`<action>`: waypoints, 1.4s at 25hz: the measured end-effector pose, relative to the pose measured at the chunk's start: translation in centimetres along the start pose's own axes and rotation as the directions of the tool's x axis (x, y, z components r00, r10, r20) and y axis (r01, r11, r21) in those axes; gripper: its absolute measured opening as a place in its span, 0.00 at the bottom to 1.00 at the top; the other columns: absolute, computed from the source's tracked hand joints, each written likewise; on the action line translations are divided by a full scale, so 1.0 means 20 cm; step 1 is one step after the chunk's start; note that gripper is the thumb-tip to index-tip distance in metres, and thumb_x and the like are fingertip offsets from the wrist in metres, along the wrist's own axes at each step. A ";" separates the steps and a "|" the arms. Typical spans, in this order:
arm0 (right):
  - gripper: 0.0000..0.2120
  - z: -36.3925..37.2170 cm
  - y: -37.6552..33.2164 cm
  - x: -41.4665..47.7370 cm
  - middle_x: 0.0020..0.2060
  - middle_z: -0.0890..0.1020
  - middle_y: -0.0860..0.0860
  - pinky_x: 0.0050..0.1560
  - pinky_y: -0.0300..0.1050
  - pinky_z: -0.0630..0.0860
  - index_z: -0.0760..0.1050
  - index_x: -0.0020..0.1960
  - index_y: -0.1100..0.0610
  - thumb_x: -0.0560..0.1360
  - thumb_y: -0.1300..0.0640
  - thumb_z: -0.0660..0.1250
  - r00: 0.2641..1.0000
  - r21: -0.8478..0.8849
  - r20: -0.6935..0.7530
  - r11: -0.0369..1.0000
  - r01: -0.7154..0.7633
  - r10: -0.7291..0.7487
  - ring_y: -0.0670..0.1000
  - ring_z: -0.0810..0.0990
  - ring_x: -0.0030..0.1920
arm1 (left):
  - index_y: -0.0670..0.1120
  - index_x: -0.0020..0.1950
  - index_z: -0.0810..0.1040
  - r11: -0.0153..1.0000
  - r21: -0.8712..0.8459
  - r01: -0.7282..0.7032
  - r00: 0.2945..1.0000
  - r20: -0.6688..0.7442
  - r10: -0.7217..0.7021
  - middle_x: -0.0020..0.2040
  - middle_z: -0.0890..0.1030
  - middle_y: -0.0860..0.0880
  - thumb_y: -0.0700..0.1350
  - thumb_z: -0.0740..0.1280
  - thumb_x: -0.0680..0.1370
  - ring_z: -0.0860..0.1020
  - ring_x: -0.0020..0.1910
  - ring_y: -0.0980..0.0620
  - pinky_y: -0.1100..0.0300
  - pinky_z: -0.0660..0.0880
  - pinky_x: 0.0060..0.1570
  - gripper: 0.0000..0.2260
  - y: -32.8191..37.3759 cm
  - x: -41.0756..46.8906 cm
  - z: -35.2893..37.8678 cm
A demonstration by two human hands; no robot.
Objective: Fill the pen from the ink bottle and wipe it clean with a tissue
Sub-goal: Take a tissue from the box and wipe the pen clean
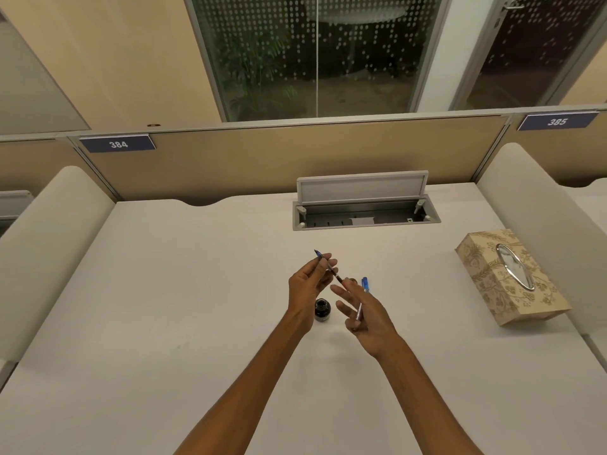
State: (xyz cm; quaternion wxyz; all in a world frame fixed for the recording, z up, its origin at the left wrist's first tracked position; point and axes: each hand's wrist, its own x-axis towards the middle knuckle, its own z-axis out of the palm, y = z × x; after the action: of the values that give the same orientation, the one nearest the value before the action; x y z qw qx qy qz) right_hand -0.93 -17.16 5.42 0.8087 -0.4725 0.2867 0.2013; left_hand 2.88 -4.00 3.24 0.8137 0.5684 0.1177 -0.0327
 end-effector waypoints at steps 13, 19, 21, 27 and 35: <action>0.10 -0.21 -0.29 0.05 0.43 0.84 0.56 0.36 0.42 0.81 0.77 0.51 0.60 0.82 0.55 0.62 0.999 0.241 -0.012 0.969 0.047 -0.045 0.51 0.81 0.38 | 0.43 0.64 0.80 0.997 0.062 0.048 0.999 -0.020 -0.047 0.53 0.86 0.48 0.44 0.62 0.83 0.86 0.49 0.52 0.61 0.81 0.52 0.12 -0.04 0.02 0.14; 0.06 -0.50 -0.51 0.14 0.32 0.73 0.51 0.18 0.34 0.61 0.75 0.45 0.59 0.78 0.59 0.61 0.966 0.203 -0.207 0.959 0.195 -0.153 0.44 0.65 0.19 | 0.44 0.59 0.81 0.994 0.072 0.077 0.997 -0.014 -0.076 0.49 0.87 0.51 0.43 0.62 0.83 0.87 0.45 0.52 0.64 0.82 0.44 0.10 -0.08 0.03 0.24; 0.05 -0.63 -0.60 0.19 0.30 0.70 0.50 0.19 0.34 0.57 0.76 0.45 0.57 0.76 0.60 0.61 0.915 0.078 -0.340 0.963 0.257 -0.217 0.44 0.62 0.19 | 0.46 0.58 0.82 0.991 0.096 0.090 0.996 -0.020 -0.089 0.48 0.87 0.51 0.44 0.62 0.83 0.86 0.46 0.51 0.63 0.83 0.46 0.10 -0.09 0.03 0.26; 0.14 -1.10 -0.85 0.31 0.50 0.83 0.60 0.46 0.48 0.71 0.82 0.55 0.56 0.76 0.56 0.61 0.541 -0.664 -0.582 0.739 0.115 -0.607 0.62 0.80 0.51 | 0.47 0.57 0.84 0.983 0.137 0.119 0.993 -0.020 -0.117 0.46 0.88 0.51 0.44 0.63 0.82 0.86 0.46 0.51 0.65 0.82 0.43 0.10 -0.16 0.01 0.29; 0.11 -1.48 -0.98 0.40 0.57 0.74 0.60 0.52 0.53 0.75 0.80 0.58 0.55 0.77 0.58 0.67 0.565 -0.869 -0.454 0.482 -0.112 -0.689 0.67 0.79 0.53 | 0.49 0.54 0.85 0.972 0.173 0.159 0.987 -0.040 -0.155 0.49 0.88 0.47 0.44 0.63 0.82 0.86 0.49 0.48 0.60 0.83 0.49 0.10 -0.24 0.00 0.30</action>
State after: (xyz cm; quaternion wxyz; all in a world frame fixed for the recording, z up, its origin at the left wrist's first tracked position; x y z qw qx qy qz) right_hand 8.74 -51.99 1.51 0.3000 -0.8755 0.3721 -0.0706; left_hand 2.88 -11.33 0.87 0.7536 0.6272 0.1696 -0.0997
